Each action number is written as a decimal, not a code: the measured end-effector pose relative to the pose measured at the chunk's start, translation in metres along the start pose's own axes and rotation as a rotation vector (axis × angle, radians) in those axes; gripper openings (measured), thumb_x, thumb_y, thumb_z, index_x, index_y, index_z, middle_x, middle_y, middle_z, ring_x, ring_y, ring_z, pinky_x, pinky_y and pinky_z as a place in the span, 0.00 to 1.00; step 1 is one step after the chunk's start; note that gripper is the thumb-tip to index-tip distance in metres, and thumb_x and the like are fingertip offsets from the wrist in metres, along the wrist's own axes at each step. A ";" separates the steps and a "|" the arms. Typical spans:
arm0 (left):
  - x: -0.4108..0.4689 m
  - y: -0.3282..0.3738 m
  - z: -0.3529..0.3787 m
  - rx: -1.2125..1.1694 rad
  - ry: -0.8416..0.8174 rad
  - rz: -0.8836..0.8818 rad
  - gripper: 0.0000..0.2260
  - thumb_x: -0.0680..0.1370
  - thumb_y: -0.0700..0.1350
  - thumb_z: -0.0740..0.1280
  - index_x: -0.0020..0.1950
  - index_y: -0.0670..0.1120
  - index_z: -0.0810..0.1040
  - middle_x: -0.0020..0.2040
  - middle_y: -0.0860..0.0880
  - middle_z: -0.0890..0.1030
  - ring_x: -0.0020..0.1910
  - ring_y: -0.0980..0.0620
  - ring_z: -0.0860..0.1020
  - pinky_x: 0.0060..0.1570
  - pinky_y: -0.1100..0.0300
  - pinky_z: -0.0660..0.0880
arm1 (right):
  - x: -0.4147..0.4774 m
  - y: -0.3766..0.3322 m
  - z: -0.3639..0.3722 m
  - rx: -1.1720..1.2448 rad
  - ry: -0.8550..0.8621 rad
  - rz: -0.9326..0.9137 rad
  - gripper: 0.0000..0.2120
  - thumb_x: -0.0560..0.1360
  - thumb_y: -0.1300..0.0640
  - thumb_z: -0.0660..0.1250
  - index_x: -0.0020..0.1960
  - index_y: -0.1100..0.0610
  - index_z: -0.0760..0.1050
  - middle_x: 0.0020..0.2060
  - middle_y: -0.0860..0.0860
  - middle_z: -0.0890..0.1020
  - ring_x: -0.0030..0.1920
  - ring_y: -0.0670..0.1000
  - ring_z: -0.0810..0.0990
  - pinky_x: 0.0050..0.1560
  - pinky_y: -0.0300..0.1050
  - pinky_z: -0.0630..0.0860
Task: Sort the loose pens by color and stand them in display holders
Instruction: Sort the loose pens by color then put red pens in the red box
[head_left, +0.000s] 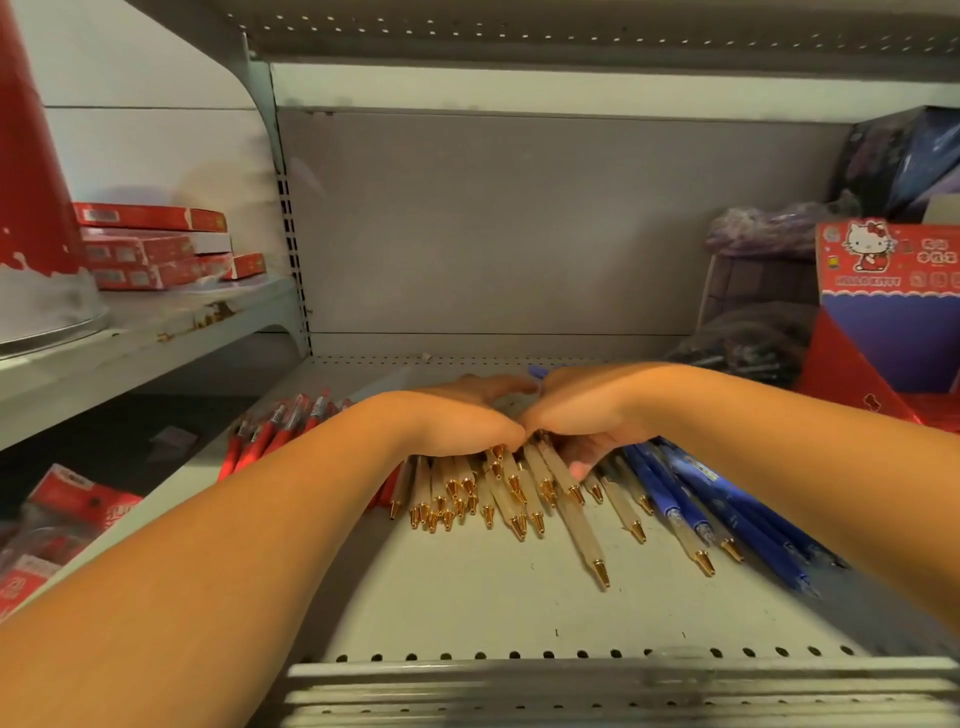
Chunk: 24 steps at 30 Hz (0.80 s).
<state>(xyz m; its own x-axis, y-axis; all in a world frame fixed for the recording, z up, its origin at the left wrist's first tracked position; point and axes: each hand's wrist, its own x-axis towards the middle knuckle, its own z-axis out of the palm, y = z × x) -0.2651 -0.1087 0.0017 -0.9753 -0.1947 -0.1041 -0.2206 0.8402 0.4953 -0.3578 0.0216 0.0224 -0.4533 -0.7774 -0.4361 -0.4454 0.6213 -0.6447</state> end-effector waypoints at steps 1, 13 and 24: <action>0.001 0.001 0.001 -0.005 -0.010 0.008 0.24 0.76 0.50 0.65 0.71 0.62 0.67 0.65 0.52 0.75 0.59 0.48 0.77 0.55 0.53 0.76 | -0.004 0.001 -0.002 0.041 0.025 -0.019 0.06 0.79 0.60 0.66 0.53 0.61 0.78 0.35 0.53 0.86 0.34 0.49 0.85 0.34 0.38 0.81; 0.010 0.004 0.009 0.112 -0.022 0.082 0.20 0.79 0.63 0.61 0.70 0.62 0.70 0.60 0.60 0.72 0.61 0.56 0.71 0.52 0.58 0.65 | -0.066 0.049 0.007 -0.471 0.029 -0.391 0.47 0.60 0.33 0.78 0.70 0.33 0.55 0.61 0.25 0.66 0.60 0.30 0.70 0.55 0.27 0.71; 0.006 0.007 0.010 0.205 -0.001 0.012 0.26 0.79 0.63 0.59 0.77 0.61 0.62 0.78 0.54 0.63 0.74 0.49 0.63 0.68 0.51 0.61 | -0.082 0.060 0.042 -0.747 0.342 -0.588 0.33 0.60 0.22 0.67 0.52 0.40 0.58 0.52 0.38 0.61 0.44 0.39 0.71 0.38 0.39 0.71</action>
<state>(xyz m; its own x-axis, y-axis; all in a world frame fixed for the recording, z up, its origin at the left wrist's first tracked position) -0.2728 -0.0993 -0.0040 -0.9778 -0.1839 -0.1004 -0.2064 0.9279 0.3104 -0.3151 0.1184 -0.0073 -0.1510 -0.9831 0.1032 -0.9858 0.1419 -0.0900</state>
